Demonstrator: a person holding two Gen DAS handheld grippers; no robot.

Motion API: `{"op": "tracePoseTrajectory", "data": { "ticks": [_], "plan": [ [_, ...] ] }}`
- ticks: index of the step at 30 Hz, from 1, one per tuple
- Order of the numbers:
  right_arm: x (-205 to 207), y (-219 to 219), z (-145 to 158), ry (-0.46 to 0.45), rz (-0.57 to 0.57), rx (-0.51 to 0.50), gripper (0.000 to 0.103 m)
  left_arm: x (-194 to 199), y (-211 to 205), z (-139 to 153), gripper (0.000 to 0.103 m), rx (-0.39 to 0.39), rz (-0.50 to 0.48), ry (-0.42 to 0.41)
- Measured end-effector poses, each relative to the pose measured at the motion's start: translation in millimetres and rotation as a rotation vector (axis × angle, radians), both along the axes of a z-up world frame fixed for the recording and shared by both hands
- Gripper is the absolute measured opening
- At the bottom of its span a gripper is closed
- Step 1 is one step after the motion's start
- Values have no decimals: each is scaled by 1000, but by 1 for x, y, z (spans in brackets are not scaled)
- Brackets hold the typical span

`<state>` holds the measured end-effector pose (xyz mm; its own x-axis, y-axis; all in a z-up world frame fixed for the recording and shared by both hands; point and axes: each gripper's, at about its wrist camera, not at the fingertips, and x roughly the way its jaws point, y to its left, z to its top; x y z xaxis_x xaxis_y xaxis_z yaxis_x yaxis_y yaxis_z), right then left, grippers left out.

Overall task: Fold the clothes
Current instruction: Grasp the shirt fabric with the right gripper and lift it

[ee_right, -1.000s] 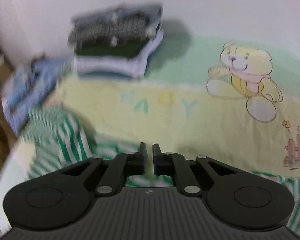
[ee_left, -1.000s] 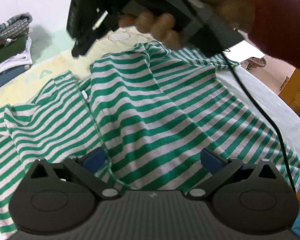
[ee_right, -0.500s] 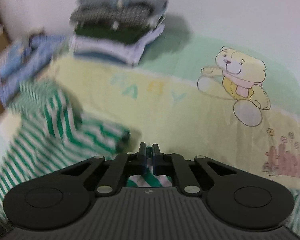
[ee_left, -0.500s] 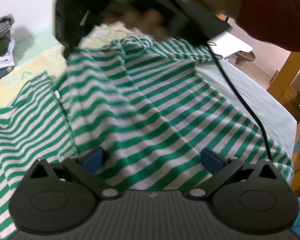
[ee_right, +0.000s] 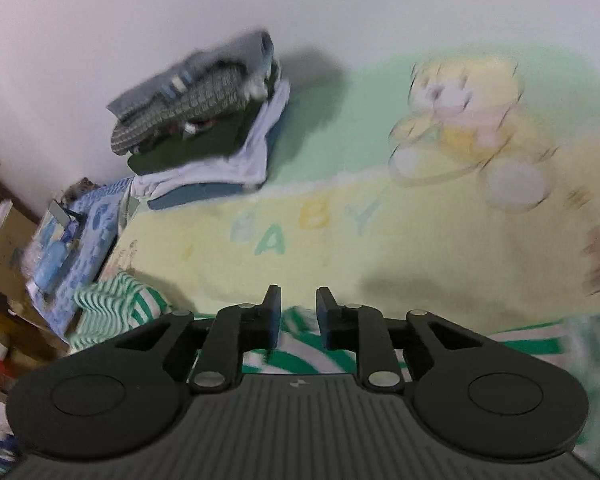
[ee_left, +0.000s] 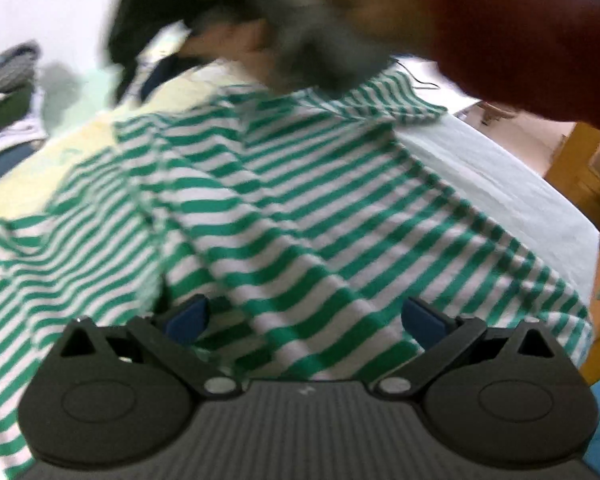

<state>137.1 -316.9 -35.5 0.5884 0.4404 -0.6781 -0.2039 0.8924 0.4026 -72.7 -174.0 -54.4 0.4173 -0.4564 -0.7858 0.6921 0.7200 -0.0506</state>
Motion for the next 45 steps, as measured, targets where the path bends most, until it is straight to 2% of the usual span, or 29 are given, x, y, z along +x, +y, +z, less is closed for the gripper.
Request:
{"op": "tracePoseTrajectory", "data": {
  "ticks": [3,4,6,8,10,12,14,15,17,18,20,23,25,26,27,28,29,31,32,33,34,36,38,39,40,41,43,44,45],
  "plan": [
    [-30,-3,8,-21,101,-105,30,6,14,-3,101,-27,41,61],
    [-40,-4,3,-1,103,-142,33,9,18,-5,101,-46,56,94],
    [-60,-4,-7,37,106,-215,33,15,24,-11,101,-83,87,158],
    [-74,-5,-19,39,77,-257,34,11,28,-10,100,-112,99,181],
    [-80,-11,-31,67,27,-206,34,11,31,-8,94,-126,108,183],
    [-78,-20,-43,93,-35,-107,29,9,31,-4,81,-128,114,171],
    [-77,-23,-46,86,-76,-69,9,9,30,0,74,-128,111,167],
    [-76,-26,-44,88,-85,-60,2,9,31,1,65,-130,112,168],
    [-81,-33,-30,51,-107,-3,2,8,31,4,53,-129,111,163],
    [-87,-38,-20,16,-115,10,2,7,31,5,52,-125,111,158],
    [-95,-46,-7,-23,-140,-36,2,2,33,9,52,-112,107,136],
    [-96,-50,-9,-5,-157,-159,2,-1,30,10,73,-115,78,148],
    [-92,-45,-20,26,-180,-258,1,-4,25,9,74,-110,62,147],
    [-91,-40,-25,28,-189,-352,2,-5,22,9,74,-98,51,139],
    [-91,-36,-26,15,-188,-396,3,-7,20,10,75,-86,40,130],
    [-93,-35,-22,-10,-194,-396,3,-7,20,11,76,-86,41,118],
    [-96,-34,-14,-42,-213,-369,9,-8,21,13,81,-86,43,106],
    [-101,-28,5,-126,-196,-296,11,-6,26,14,90,-96,60,93],
    [-100,-17,12,-158,-131,-281,12,-4,30,14,94,-104,75,94],
    [-99,-5,18,-187,-66,-267,15,1,33,12,95,-110,96,111],
    [-95,9,17,-191,-12,-265,24,5,36,9,95,-115,116,129],
    [-86,36,10,-186,59,-281,33,9,36,5,93,-130,129,155],
    [-74,55,-5,-154,85,-321,33,13,36,1,93,-145,141,182],
    [-70,55,-13,-128,78,-315,33,15,35,-2,92,-152,147,195],
    [-65,56,-21,-102,72,-310,28,14,34,-3,90,-153,143,201],
    [-61,56,-28,-76,63,-304,10,13,32,-5,86,-147,145,195],
    [-59,43,-29,-48,22,-276,3,5,27,-2,69,-116,130,139],
    [-62,30,-25,-45,8,-222,3,2,26,1,52,-114,113,126],
    [-64,20,-24,-28,-4,-186,3,-1,25,4,49,-113,96,113]
  ]
}}
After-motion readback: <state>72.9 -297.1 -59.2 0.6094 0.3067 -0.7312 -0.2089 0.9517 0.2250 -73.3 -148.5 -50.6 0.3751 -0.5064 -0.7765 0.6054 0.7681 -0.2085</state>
